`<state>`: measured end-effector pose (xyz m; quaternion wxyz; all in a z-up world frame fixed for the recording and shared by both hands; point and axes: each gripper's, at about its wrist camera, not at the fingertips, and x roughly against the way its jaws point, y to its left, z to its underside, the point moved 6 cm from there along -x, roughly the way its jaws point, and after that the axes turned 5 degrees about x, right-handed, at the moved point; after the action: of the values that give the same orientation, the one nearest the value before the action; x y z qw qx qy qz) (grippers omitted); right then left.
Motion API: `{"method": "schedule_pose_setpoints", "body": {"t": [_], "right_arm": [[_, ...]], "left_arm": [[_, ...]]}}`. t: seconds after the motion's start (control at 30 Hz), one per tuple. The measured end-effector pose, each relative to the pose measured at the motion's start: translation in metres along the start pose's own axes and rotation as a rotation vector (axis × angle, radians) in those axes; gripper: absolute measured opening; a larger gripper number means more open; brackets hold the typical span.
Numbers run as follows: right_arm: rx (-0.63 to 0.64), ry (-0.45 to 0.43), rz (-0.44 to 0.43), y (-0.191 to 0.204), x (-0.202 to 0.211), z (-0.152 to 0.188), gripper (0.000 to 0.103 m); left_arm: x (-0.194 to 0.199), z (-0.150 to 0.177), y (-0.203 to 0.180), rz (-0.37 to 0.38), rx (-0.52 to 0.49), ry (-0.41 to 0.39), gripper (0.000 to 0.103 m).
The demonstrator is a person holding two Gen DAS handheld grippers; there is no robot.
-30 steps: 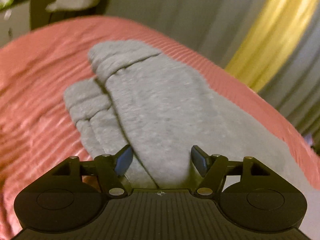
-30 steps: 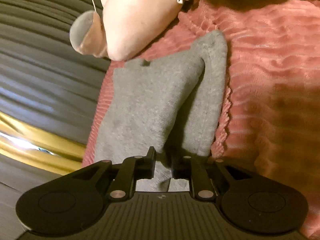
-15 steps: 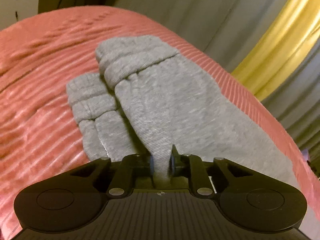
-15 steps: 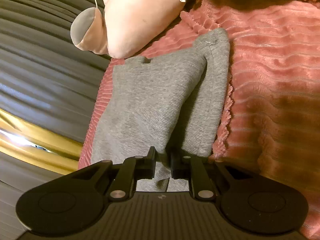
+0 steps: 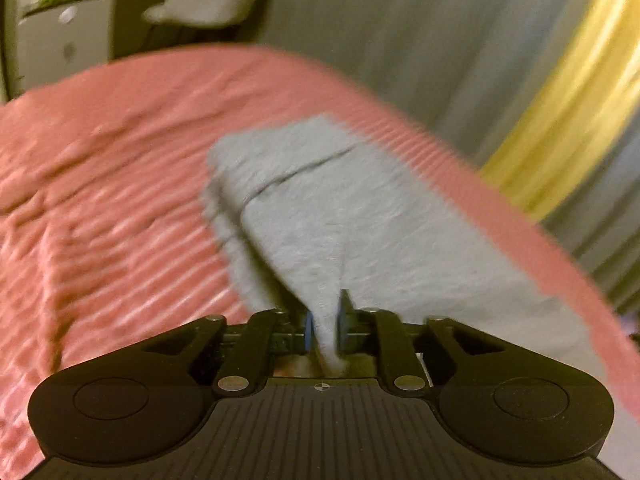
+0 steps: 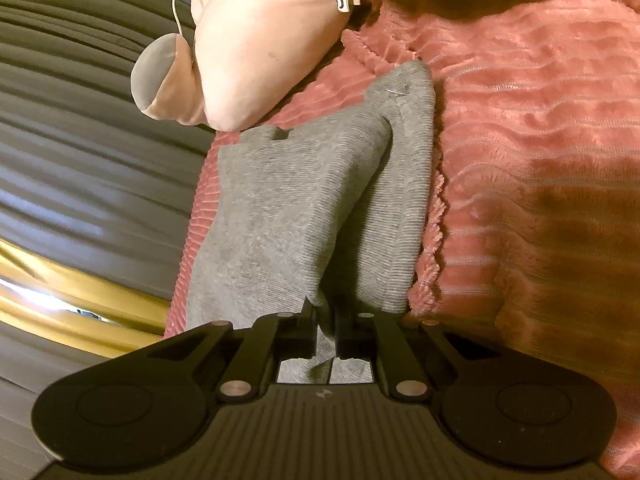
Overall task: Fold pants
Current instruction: 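Open the left tool to release the waistband onto the bed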
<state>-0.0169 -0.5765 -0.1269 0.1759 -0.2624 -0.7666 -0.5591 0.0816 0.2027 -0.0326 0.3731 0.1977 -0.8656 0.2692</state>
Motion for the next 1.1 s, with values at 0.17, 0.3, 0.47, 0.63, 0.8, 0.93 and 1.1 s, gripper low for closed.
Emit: {"method": "schedule_pose_setpoints", "body": {"t": [0.17, 0.3, 0.47, 0.63, 0.8, 0.93, 1.1], "right_arm": [[-0.015, 0.006, -0.010, -0.002, 0.000, 0.001, 0.007], [-0.021, 0.009, -0.016, -0.003, 0.001, 0.001, 0.008], [-0.021, 0.007, -0.027, -0.001, 0.006, -0.003, 0.017], [0.026, -0.037, -0.003, 0.002, 0.019, -0.011, 0.040], [0.046, -0.094, -0.026, 0.005, 0.026, -0.022, 0.066], [-0.028, -0.089, -0.048, -0.003, 0.017, -0.027, 0.063], [0.022, -0.063, -0.050, 0.010, 0.003, -0.033, 0.020]], "left_arm": [[0.003, -0.009, 0.028, -0.079, 0.152, -0.020, 0.076], [0.014, -0.012, 0.029, -0.101, 0.167, -0.077, 0.081], [0.021, -0.010, 0.016, -0.153, 0.064, -0.119, 0.083], [0.011, -0.011, 0.017, -0.174, 0.034, -0.115, 0.086], [0.009, -0.008, 0.015, -0.191, 0.014, -0.113, 0.089], [0.008, -0.006, 0.011, -0.220, -0.024, -0.120, 0.090], [0.011, -0.003, 0.005, -0.247, -0.076, -0.135, 0.090]]}}
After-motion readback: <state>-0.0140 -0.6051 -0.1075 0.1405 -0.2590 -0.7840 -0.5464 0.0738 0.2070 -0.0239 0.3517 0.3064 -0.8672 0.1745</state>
